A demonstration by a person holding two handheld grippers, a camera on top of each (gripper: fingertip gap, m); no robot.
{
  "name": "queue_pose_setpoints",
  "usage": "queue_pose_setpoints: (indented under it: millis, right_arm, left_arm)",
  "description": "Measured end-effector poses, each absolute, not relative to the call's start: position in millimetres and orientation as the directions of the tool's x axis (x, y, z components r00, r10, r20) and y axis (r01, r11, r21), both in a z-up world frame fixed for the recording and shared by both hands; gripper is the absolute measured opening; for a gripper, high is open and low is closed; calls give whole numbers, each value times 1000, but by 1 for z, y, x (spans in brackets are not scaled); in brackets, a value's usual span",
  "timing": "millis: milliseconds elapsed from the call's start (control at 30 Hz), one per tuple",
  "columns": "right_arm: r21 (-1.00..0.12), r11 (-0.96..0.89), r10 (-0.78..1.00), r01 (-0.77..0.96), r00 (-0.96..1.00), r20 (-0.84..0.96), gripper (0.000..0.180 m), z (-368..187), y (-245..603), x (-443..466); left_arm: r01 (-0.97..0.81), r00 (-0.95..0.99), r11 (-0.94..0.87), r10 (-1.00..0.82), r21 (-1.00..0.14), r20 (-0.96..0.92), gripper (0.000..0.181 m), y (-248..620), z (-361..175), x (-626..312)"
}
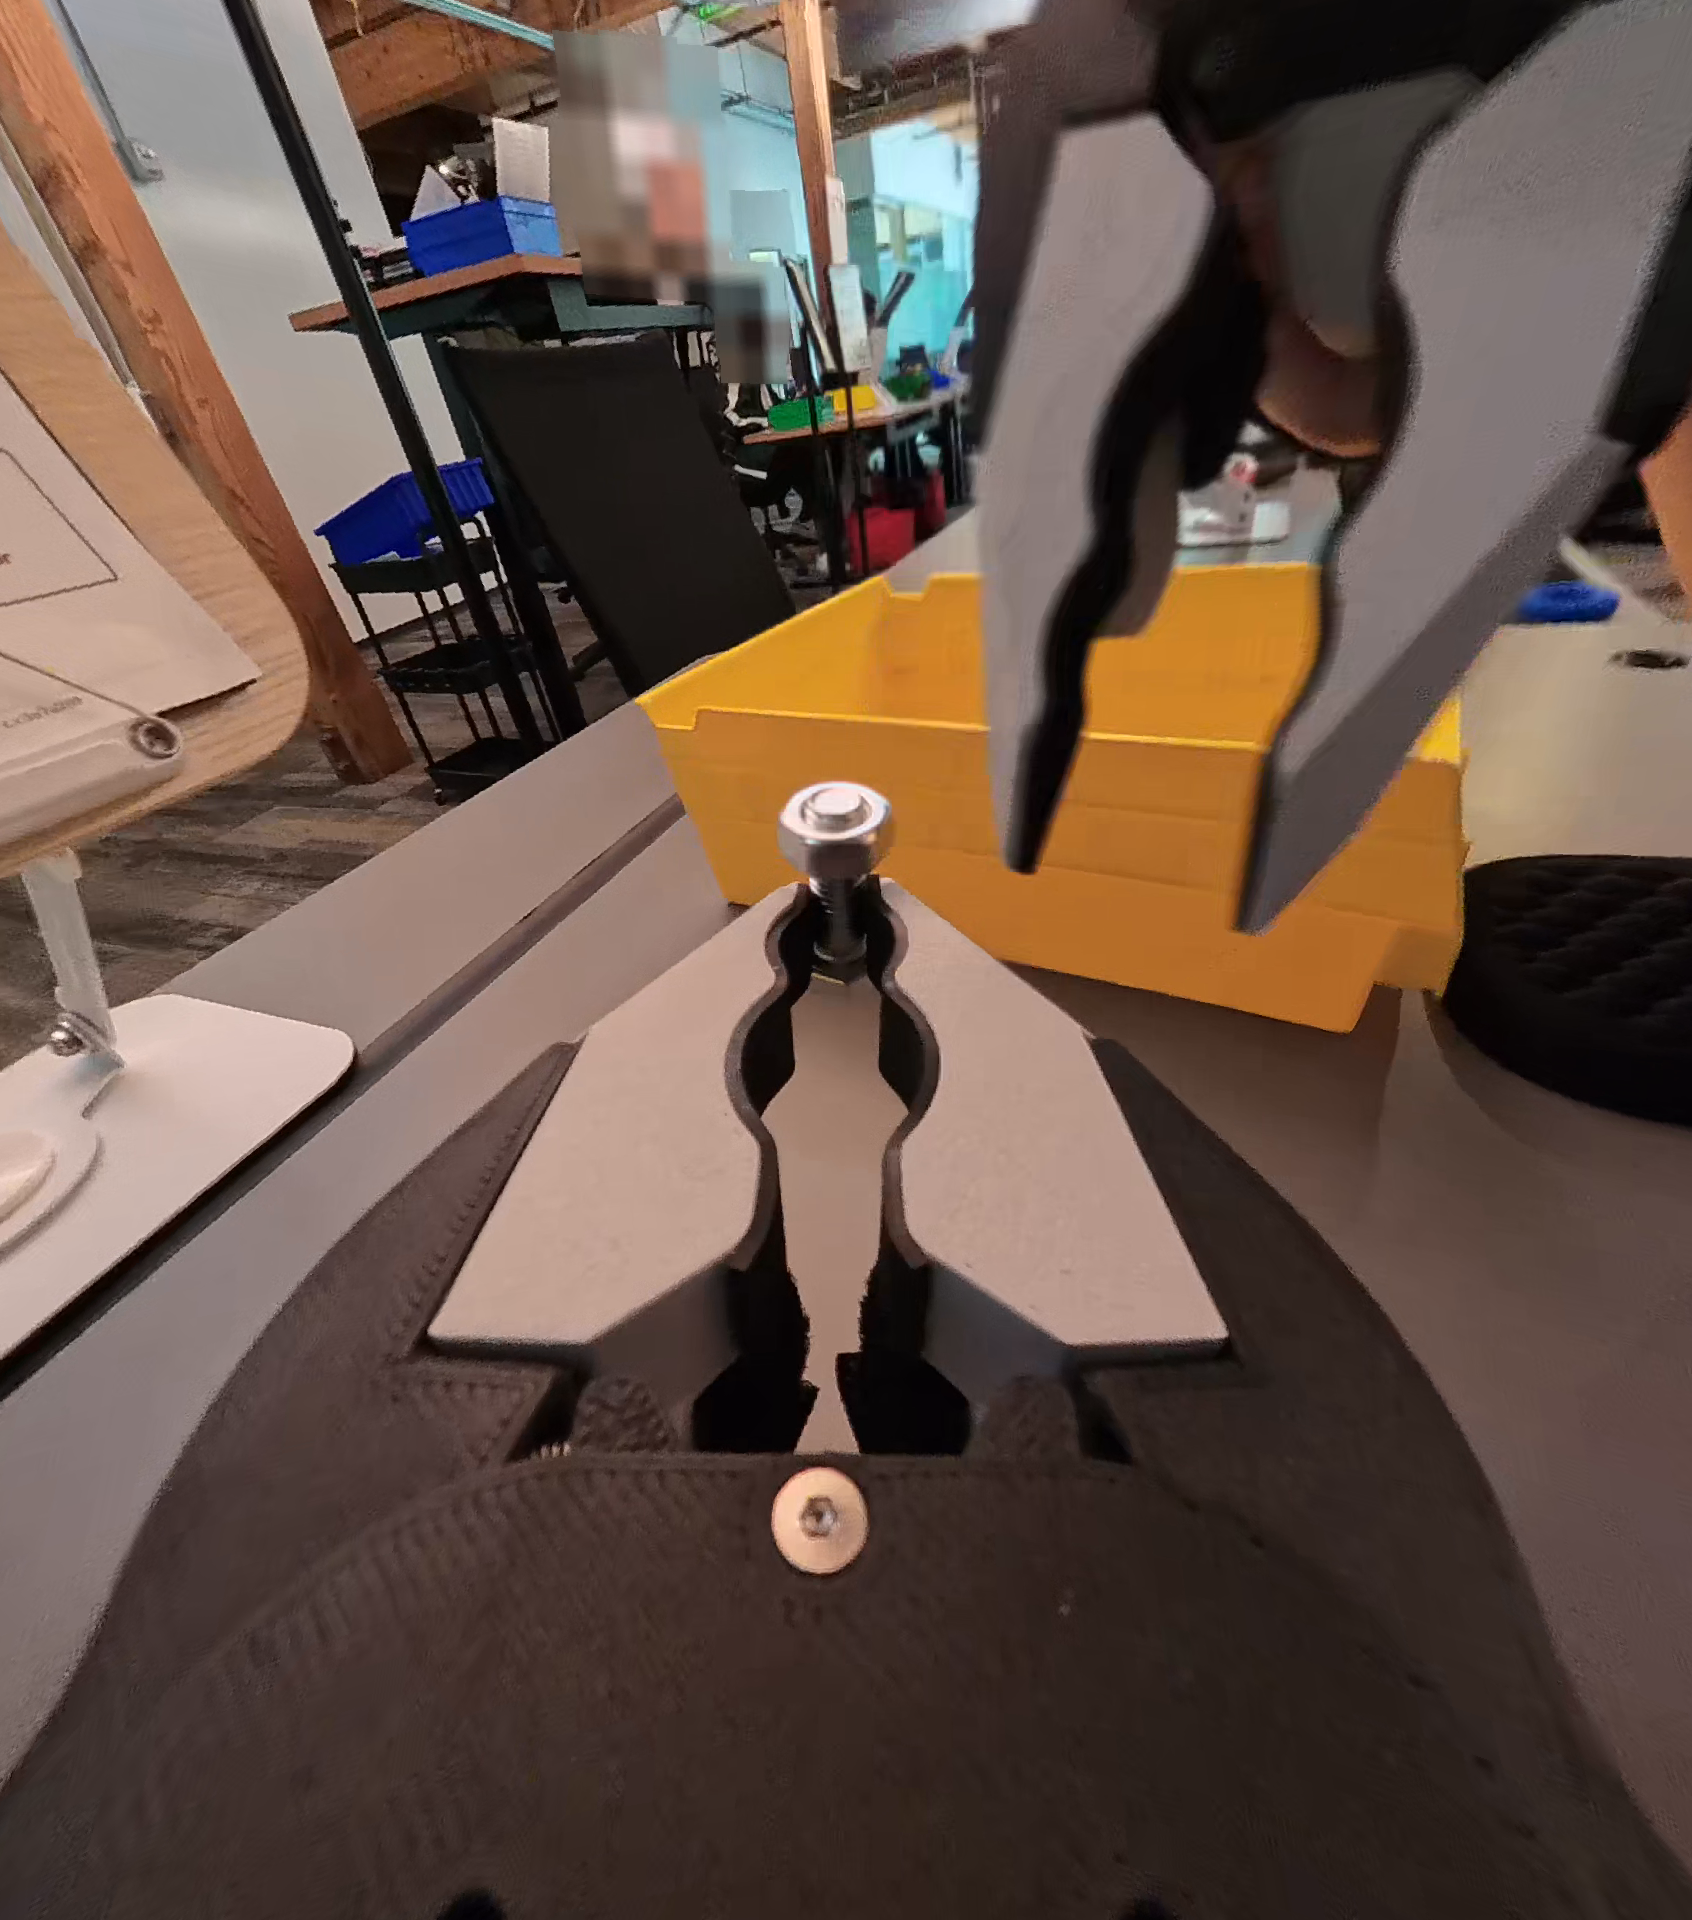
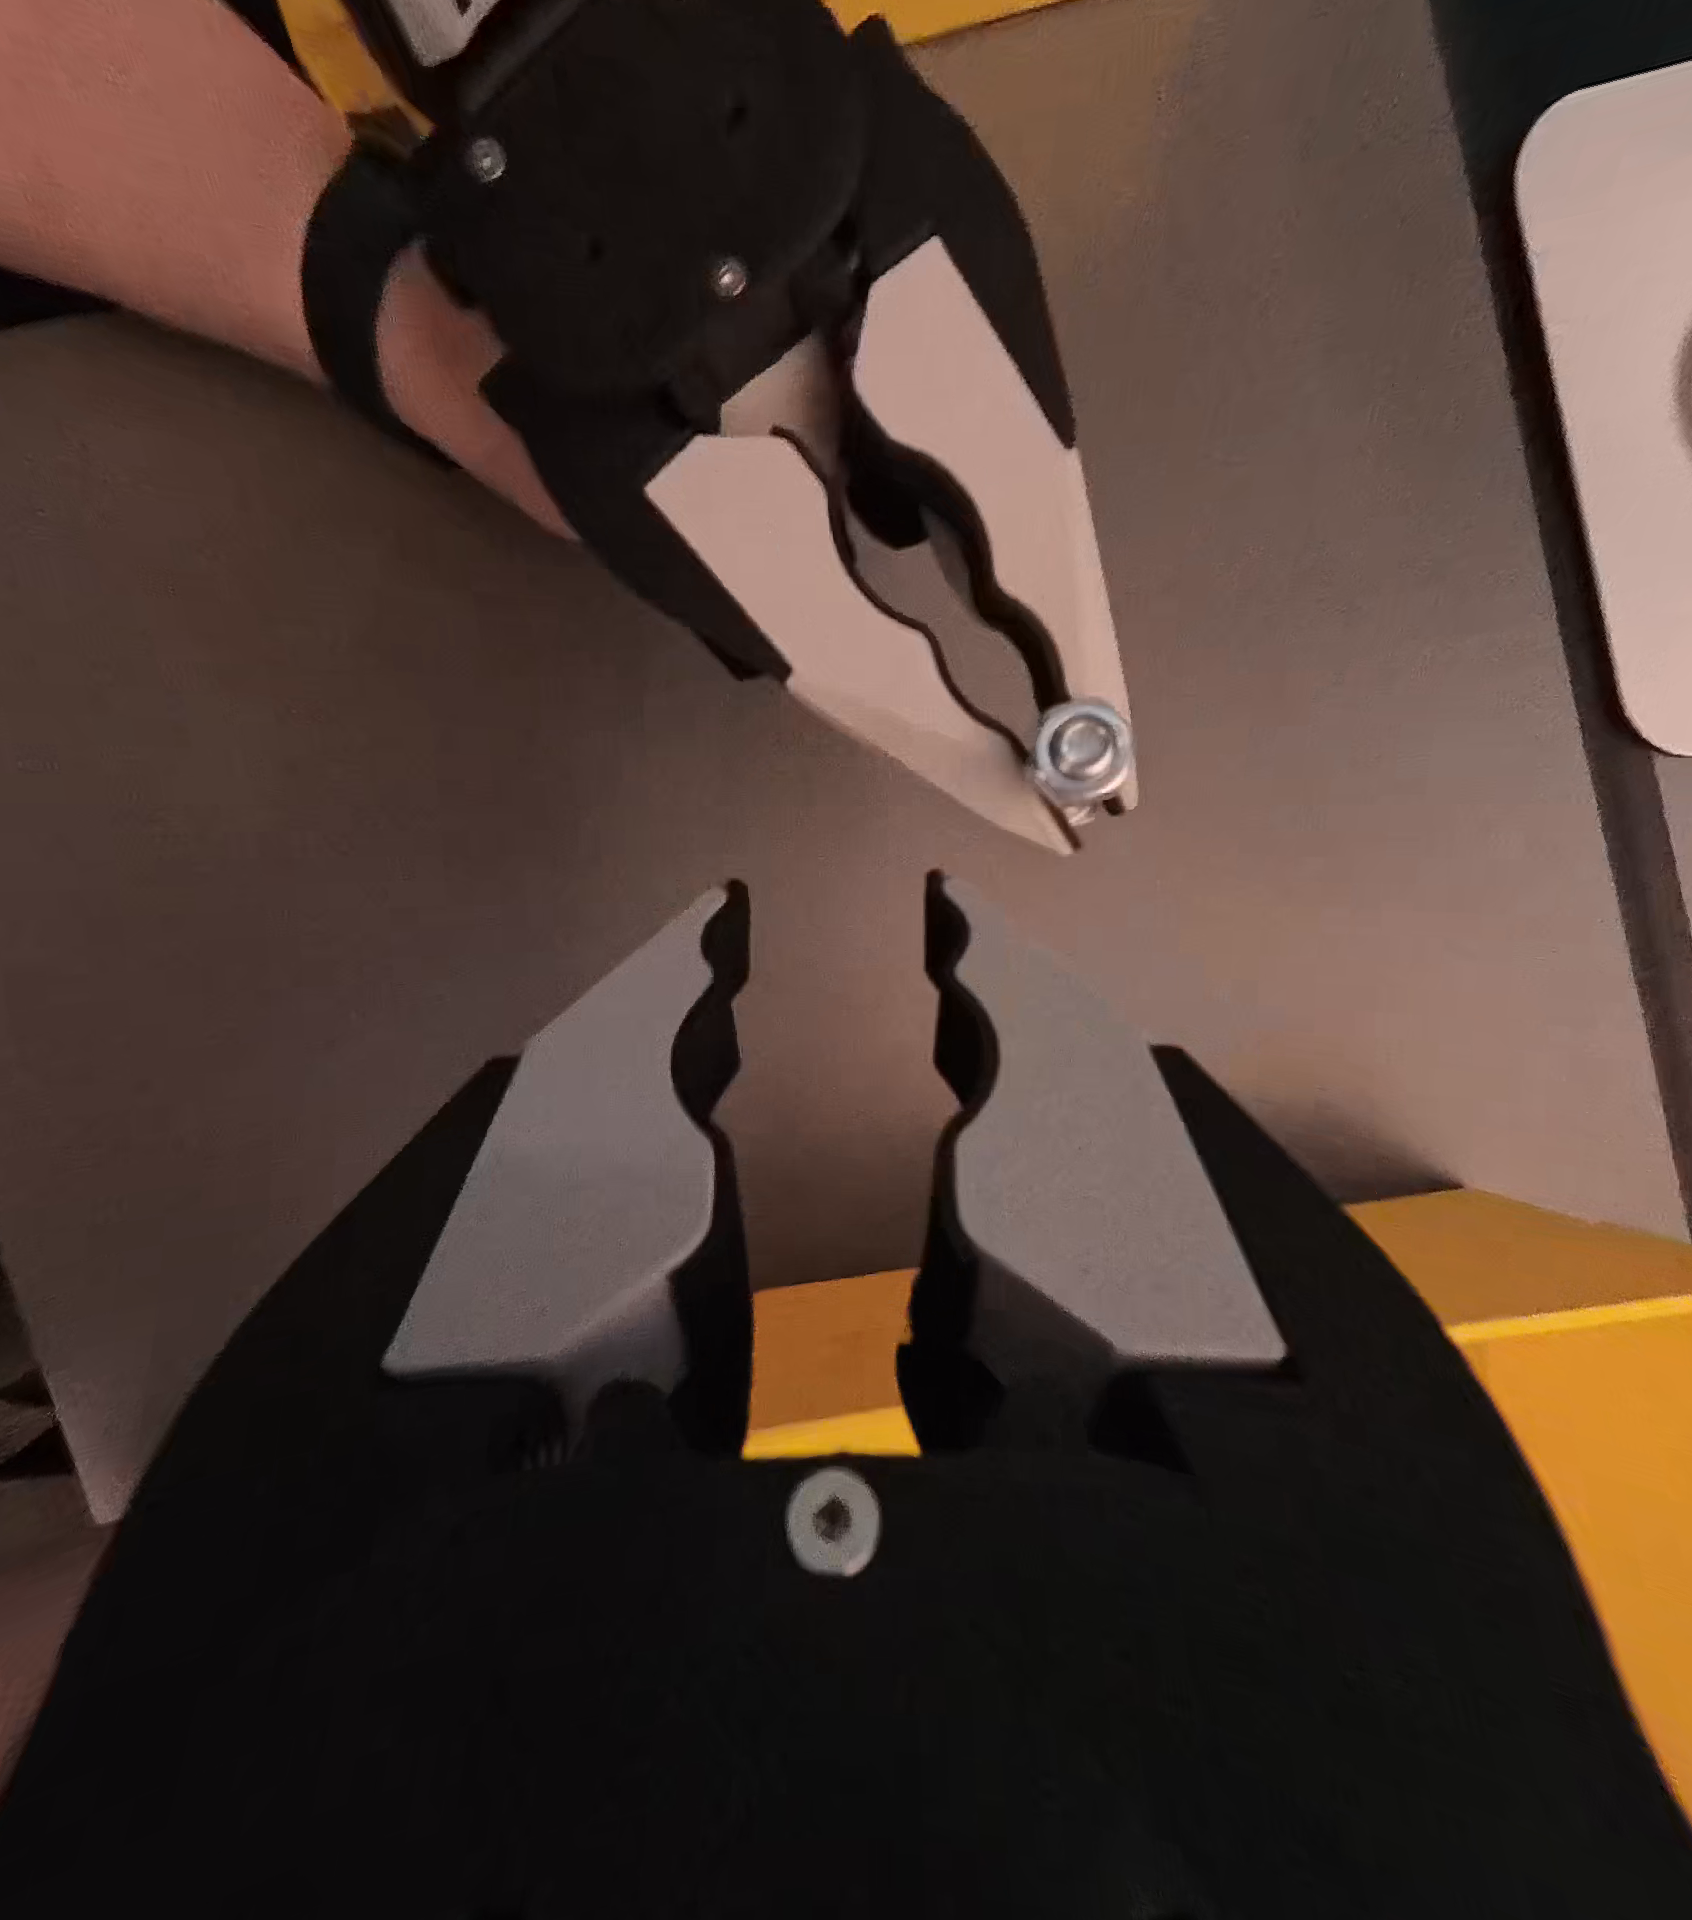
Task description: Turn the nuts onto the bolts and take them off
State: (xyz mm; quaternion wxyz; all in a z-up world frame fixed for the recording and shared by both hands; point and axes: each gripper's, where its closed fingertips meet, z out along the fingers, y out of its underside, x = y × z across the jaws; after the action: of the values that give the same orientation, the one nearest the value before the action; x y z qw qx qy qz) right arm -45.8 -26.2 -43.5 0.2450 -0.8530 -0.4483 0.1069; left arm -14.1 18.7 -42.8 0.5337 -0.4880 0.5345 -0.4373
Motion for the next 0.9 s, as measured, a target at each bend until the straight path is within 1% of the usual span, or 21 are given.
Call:
queue_pose_setpoints:
  millis: [100,200,267,300,367,400,433,467,533,567,667,733,767,800,833,900]
  right_arm:
    - [-551,-464,775,694,619,127,37,-32,-13,-37]
    - [-602,-455,748,655,649,141,51,-25,4,-40]
    - [-600,-453,751,660,644,142,56,-29,8,-43]
    - [-589,-449,763,672,632,138,56,-33,7,-45]
    - [-542,-455,786,706,605,129,59,-42,-1,-43]
    - [-518,-450,800,727,586,127,47,-44,-7,-40]
    - [-510,-437,830,741,551,88,28,-45,-20,-44]
    - [-517,-418,852,747,520,63,27,-44,-28,-47]
    - [-542,-421,818,727,562,119,28,-35,-20,-41]
    - [-562,-438,791,701,598,129,30,-31,-12,-39]
    - [-604,-460,743,651,654,140,48,-27,8,-38]
    - [-583,-470,754,663,645,125,53,-35,9,-40]
    - [-560,-469,773,683,624,114,53,-41,4,-42]
    - [-530,-468,787,707,607,114,48,-46,-2,-41]
    - [-491,-465,815,737,573,88,22,-51,-14,-40]
    - [-470,-424,849,774,521,93,20,-52,-27,-41]
  left_arm:
    - [-27,29,95,-995,-995,-96,7,19,-38,-15]
    - [-30,21,113,-993,-993,-114,7,16,-40,-15]
    - [-34,11,131,-991,-991,-131,7,12,-40,-14]
    - [-36,11,141,-990,-989,-142,7,11,-40,-13]
    - [-41,28,150,-988,-988,-151,7,14,-40,-14]
    - [-50,36,142,-989,-989,-144,7,16,-41,-14]
    - [-57,53,126,-990,-990,-129,7,21,-42,-14]
    - [-59,61,104,-992,-993,-108,7,24,-43,-15]
    - [-51,49,79,-995,-996,-81,7,25,-42,-15]
    - [-50,48,85,-995,-995,-88,7,24,-41,-15]
    - [-49,29,123,-992,-991,-125,7,17,-41,-14]
    - [-52,21,130,-991,-990,-131,7,14,-42,-13]
    - [-56,26,131,-991,-990,-133,7,14,-43,-13]
    - [-65,40,130,-990,-989,-132,7,17,-43,-13]
    - [-72,59,119,-991,-990,-123,7,22,-44,-14]
    - [-52,62,73,-995,-996,-76,7,27,-42,-16]
